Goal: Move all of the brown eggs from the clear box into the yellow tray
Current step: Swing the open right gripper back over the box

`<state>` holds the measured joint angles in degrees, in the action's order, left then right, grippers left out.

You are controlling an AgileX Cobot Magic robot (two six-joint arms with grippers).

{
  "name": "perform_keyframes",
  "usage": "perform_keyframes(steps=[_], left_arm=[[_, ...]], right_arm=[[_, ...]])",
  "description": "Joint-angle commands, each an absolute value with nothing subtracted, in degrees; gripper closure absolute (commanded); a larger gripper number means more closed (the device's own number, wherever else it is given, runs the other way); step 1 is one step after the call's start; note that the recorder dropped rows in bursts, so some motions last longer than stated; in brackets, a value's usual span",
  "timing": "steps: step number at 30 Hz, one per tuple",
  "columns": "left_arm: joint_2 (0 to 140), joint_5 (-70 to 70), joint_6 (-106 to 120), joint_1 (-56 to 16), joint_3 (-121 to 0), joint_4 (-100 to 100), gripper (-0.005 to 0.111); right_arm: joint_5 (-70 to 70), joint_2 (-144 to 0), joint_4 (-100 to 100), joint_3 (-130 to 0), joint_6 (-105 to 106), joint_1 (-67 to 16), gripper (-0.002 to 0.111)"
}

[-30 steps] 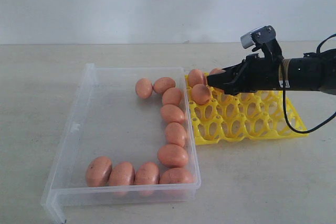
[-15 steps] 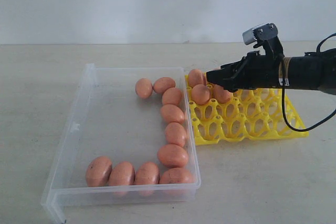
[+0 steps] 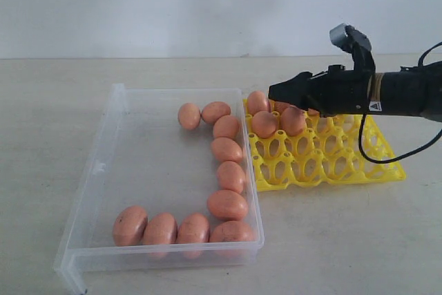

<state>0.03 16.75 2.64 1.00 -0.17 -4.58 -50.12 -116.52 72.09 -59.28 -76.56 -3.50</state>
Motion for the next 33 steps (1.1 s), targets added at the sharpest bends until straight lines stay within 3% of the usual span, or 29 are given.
perform_keyframes(steps=[1, 5, 7, 11, 15, 21, 27, 29, 31, 32, 33], left_arm=[[0.00, 16.33, 2.60, 0.78, 0.00, -4.88, 0.111], [0.00, 16.33, 2.60, 0.78, 0.00, -4.88, 0.111], [0.00, 16.33, 2.60, 0.78, 0.00, -4.88, 0.111], [0.00, 16.33, 2.60, 0.78, 0.00, -4.88, 0.111], [0.00, 16.33, 2.60, 0.78, 0.00, -4.88, 0.111], [0.00, 16.33, 2.60, 0.78, 0.00, -4.88, 0.111], [0.00, 16.33, 2.60, 0.78, 0.00, -4.88, 0.111], [0.00, 16.33, 2.60, 0.78, 0.00, -4.88, 0.111], [0.00, 16.33, 2.60, 0.78, 0.00, -4.88, 0.111], [0.00, 16.33, 2.60, 0.78, 0.00, -4.88, 0.111], [0.00, 16.33, 2.60, 0.78, 0.00, -4.88, 0.111]], right_arm=[[-65.20, -109.82, 71.72, -59.55, -94.76, -3.72, 0.052], [-69.96, -97.15, 71.81, -59.55, -103.27, -10.26, 0.052], [-62.54, -89.69, 73.18, -59.55, -103.15, -16.87, 0.052], [-28.73, -83.59, 97.39, -59.55, -108.16, -35.57, 0.052], [10.65, -87.98, 99.95, -61.01, -110.19, -50.40, 0.052], [14.15, -97.29, 94.29, -67.21, -93.29, -49.70, 0.052], [31.86, -105.20, 86.23, -75.30, -63.60, -49.67, 0.052], [37.48, -106.81, 72.35, -80.43, -59.30, -48.74, 0.052], [37.18, -109.67, 42.24, -89.51, -40.55, -44.99, 0.052], [41.07, -112.72, 17.95, -96.63, -21.70, -42.17, 0.052], [44.10, -114.26, 10.42, -100.26, -15.91, -41.11, 0.052]])
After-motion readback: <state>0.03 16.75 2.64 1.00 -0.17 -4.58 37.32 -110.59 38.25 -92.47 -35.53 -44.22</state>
